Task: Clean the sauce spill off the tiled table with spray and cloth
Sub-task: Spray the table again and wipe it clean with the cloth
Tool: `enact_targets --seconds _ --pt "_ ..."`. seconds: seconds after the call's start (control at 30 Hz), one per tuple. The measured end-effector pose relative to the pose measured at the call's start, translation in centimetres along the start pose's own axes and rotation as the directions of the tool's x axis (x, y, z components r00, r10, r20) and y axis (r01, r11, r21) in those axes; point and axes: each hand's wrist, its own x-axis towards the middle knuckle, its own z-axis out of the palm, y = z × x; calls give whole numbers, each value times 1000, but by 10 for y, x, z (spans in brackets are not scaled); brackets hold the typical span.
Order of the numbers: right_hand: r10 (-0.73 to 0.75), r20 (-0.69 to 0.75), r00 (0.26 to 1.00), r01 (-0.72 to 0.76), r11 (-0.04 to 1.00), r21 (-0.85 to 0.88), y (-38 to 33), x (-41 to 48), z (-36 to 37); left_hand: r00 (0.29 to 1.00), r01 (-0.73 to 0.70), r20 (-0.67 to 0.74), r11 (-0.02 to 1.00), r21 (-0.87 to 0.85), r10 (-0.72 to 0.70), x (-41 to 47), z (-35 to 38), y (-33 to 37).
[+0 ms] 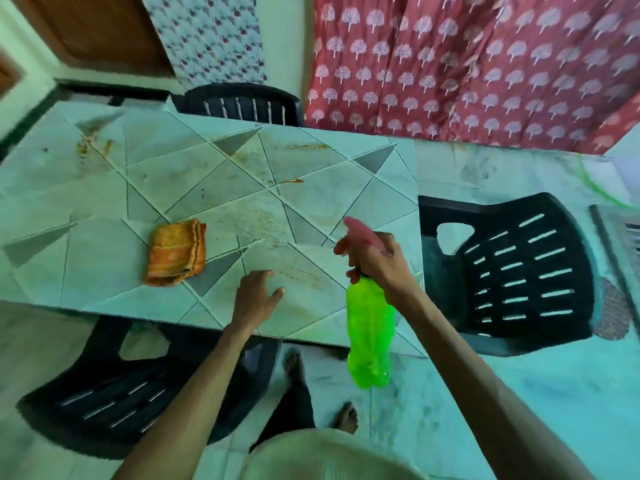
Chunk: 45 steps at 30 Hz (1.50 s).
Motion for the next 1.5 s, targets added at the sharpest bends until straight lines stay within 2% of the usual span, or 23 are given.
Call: enact_targets --seconds 0.2,0.33,0.43,0.57,0.67,0.8,0.87,1.03,1.23,1.33,1.5 --pt "-161 177 971 173 983 -57 -39 86 92 983 33 -168 972 -232 -73 61 -63 -46" --pt "-217 249 944 240 968 -68 -57 144 166 933 102 -301 947 -306 -198 110 -111 -95" --pt "-281 279 918 317 944 -92 -60 184 211 889 186 -358 940 -284 -284 136 -138 -131" --pt "-399 315 861 439 896 -66 -59 232 271 862 276 -372 934 -227 -345 159 -163 -190" --pt "-436 350 829 486 872 -66 -63 269 320 828 384 -377 910 -160 -415 172 -178 -229" --pt "-444 402 801 504 862 -51 -66 310 374 832 507 -266 862 9 -487 181 -192 -264" --pt "-445 418 792 501 865 -28 -68 327 401 829 520 -239 854 1 -505 183 -194 -270" --pt "-419 410 810 455 891 12 -72 360 458 823 518 -274 855 5 -497 182 -189 -270" --pt "-395 403 825 432 902 1 -66 377 490 823 486 -320 873 -33 -470 181 -180 -281" --pt "-397 422 815 479 872 -103 -66 377 491 830 493 -288 870 -22 -478 184 -180 -283" --pt "-359 490 794 562 740 -369 -63 380 477 827 496 -286 867 -36 -485 181 -183 -278"
